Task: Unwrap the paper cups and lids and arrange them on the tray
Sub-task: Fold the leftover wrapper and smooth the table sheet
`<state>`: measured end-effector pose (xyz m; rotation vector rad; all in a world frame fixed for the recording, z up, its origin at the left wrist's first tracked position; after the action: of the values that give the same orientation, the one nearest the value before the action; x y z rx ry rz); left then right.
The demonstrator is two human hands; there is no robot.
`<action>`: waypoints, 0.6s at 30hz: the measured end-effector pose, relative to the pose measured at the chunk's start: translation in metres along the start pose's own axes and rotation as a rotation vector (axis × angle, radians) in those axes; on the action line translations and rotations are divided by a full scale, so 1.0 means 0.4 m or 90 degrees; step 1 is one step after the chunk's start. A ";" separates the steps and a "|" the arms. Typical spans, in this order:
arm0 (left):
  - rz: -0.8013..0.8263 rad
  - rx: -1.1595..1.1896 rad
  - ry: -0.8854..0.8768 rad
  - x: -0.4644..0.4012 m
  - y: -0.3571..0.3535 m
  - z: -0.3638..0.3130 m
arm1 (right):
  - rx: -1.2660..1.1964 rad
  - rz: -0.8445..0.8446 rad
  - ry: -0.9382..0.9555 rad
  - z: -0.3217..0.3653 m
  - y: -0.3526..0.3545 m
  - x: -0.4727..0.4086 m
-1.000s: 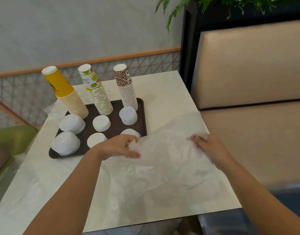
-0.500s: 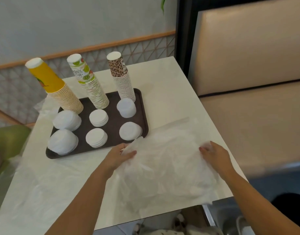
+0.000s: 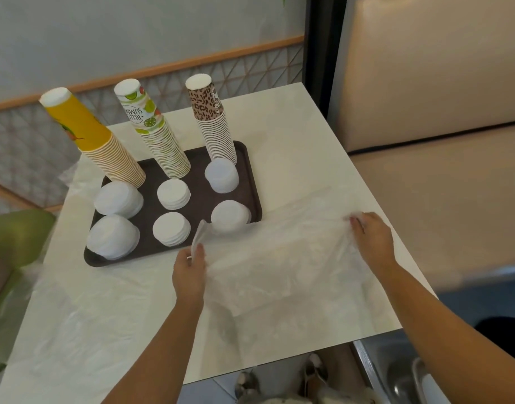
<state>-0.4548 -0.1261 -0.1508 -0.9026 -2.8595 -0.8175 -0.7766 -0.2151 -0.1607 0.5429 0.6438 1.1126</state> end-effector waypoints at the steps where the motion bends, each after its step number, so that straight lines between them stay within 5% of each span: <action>1: 0.011 0.014 0.014 0.003 0.001 0.000 | 0.005 -0.021 0.013 0.005 0.000 -0.001; 10: 0.041 0.000 -0.114 0.016 0.011 -0.029 | -0.052 -0.135 -0.010 0.043 0.031 0.014; 14: 0.054 0.094 -0.026 0.034 0.000 -0.048 | -0.059 -0.055 -0.077 0.041 0.024 0.058; 18: 0.110 0.177 0.123 0.039 -0.005 -0.034 | 0.156 0.025 0.057 0.016 -0.019 0.129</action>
<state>-0.4703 -0.1259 -0.1372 -0.9573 -2.5983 -0.4477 -0.7518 -0.1700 -0.1718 0.7209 0.8570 1.1058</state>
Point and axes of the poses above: each hand's wrist, its own x-axis away from the middle knuckle, its own y-axis out of the back of the hand, z = x × y, the point moved 1 cm from there along -x, towards the middle knuckle, and after that the axes turned 13 degrees about -z, right-handed, at the moved point
